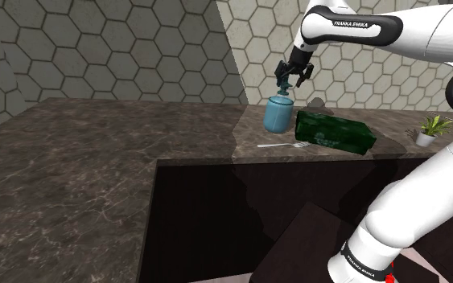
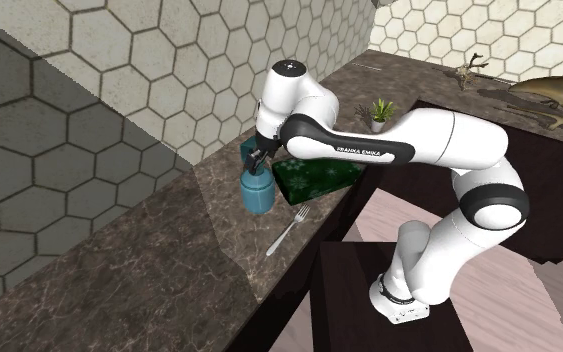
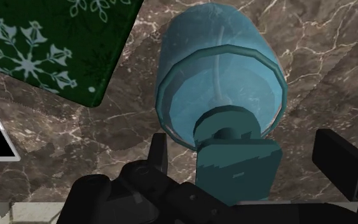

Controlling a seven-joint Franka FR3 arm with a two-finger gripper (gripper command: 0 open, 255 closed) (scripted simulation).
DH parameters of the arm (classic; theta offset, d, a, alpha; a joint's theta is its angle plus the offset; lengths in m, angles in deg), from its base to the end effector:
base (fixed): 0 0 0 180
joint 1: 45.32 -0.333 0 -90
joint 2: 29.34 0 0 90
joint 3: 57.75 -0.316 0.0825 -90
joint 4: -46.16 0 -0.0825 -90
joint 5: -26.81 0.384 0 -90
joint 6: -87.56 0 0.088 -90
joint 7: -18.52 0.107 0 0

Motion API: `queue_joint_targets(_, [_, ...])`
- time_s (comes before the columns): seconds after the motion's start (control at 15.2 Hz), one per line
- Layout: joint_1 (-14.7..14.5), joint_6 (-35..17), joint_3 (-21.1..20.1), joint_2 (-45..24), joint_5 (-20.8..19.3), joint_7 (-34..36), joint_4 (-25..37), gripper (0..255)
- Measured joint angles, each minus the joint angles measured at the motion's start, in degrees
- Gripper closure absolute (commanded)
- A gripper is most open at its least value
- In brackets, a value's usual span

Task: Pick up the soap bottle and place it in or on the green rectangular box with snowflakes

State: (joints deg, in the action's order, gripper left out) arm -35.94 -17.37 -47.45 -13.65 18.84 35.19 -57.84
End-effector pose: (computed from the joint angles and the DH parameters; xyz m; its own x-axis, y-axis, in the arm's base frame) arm 0.4549 -0.1887 0.6737 0.7791 -0.5531 0.2951 -0.5804 -0.8143 0.0062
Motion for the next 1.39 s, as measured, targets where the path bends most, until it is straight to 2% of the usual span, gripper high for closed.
queue_joint_targets(0.07, [0.0,-0.01,0.0,0.0,0.0,0.0,-0.01,0])
queue_joint_targets(0.13, [0.0,-0.01,0.0,0.0,0.0,0.0,-0.01,255])
queue_joint_targets(0.79, [0.0,-0.03,0.0,0.04,-0.01,0.0,-0.01,255])
queue_joint_targets(1.39, [-0.13,6.12,-0.01,-1.99,0.5,-0.76,8.08,255])
